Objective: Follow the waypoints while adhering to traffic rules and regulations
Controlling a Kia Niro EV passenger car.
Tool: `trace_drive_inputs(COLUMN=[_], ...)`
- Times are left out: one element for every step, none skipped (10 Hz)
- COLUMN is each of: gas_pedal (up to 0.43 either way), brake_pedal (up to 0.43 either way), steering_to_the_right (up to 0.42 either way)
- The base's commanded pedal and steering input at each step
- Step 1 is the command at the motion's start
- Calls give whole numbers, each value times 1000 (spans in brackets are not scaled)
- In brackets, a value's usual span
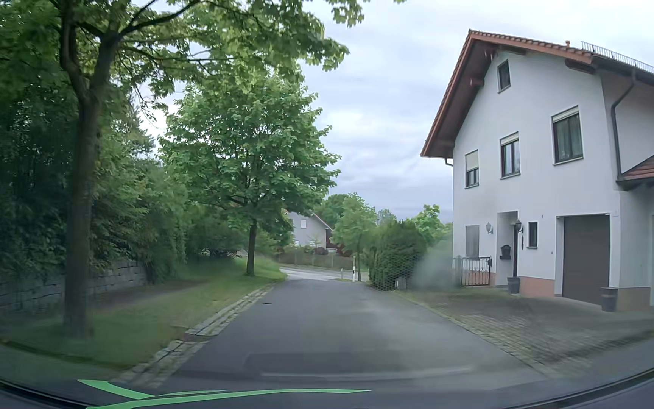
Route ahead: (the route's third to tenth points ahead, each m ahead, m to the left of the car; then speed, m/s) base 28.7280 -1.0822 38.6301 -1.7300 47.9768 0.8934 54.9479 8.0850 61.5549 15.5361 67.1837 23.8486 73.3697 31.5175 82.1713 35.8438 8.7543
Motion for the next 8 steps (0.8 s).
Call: trace_drive_inputs(gas_pedal=[0,0,0,0,0,0,0,0], brake_pedal=[67,67,61,61,67,67,73,79], steering_to_the_right=[-6,-6,-6,-6,-6,-6,-6,-6])
